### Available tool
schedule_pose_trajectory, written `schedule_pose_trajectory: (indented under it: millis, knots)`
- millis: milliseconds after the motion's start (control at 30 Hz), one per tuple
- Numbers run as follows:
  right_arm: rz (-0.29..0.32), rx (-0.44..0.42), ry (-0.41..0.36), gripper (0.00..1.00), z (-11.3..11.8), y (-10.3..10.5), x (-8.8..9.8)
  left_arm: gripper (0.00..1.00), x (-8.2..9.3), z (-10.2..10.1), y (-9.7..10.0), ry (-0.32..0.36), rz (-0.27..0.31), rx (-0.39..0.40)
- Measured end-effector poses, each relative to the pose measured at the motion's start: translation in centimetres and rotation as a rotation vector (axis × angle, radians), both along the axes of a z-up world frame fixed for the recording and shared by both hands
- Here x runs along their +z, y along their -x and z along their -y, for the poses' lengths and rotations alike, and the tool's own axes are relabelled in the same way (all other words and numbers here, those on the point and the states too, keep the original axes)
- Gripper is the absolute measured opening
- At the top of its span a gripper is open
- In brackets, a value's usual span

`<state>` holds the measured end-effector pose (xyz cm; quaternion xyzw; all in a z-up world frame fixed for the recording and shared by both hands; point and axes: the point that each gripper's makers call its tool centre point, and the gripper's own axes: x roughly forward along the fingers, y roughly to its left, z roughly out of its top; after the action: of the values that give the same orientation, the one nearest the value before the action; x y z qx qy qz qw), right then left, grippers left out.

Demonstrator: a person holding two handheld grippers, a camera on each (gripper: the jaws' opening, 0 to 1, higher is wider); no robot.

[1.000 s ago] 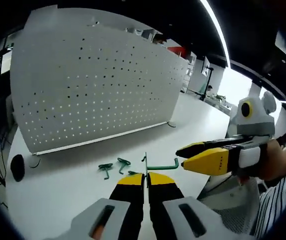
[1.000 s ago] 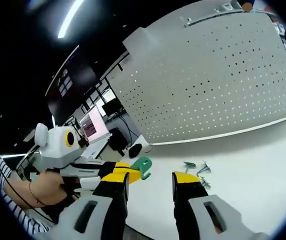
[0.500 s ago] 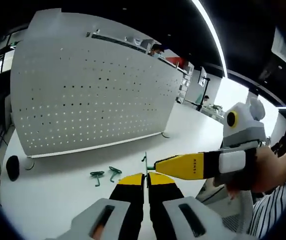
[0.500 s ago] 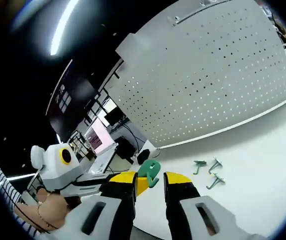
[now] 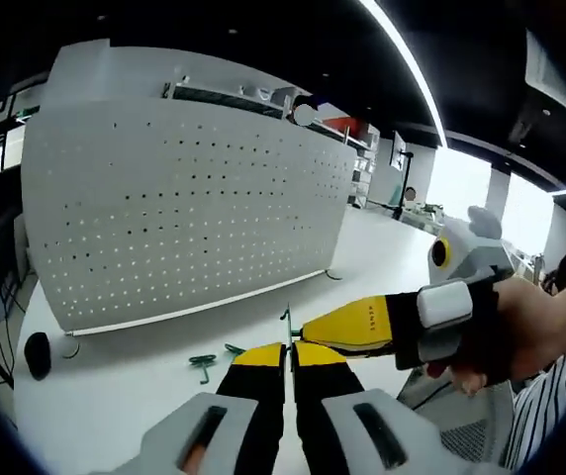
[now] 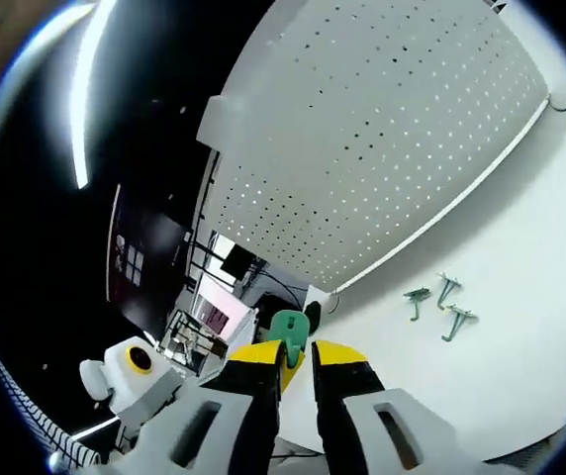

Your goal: Insert the hook assembly into the mounting plate slot until the hook locks in place.

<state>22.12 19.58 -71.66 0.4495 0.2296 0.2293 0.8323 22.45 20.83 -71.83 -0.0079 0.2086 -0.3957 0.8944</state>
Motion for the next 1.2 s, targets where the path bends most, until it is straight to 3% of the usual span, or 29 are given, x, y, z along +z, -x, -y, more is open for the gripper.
schedule_pose_trajectory:
  millis: [467,533,600,1067,1200]
  knots:
    - [-0.009,-0.004,-0.029,0.02,-0.1,-0.1,0.2,0.01,0.0,-0.1,0.0,-0.007,0.009,0.006]
    - [-0.013,0.008,-0.046,0.01,-0.3,-0.1,0.2,0.01,0.0,-0.3,0.0,-0.01,0.013,0.005]
    - [-0.058,0.015,-0.119,0.0,-0.6,-0.1,0.1,0.01,-0.1,-0.5,-0.1,-0.017,0.017,0.008]
    - [0.009,0.063,-0.041,0.0,-1.4,-0.3,1.4,0.02,1.0,-1.2,-0.4,-0.015,0.066,-0.004]
    - [0.058,0.094,0.019,0.0,-1.9,-0.4,2.0,0.03,1.4,-1.7,-0.5,0.004,0.065,0.002]
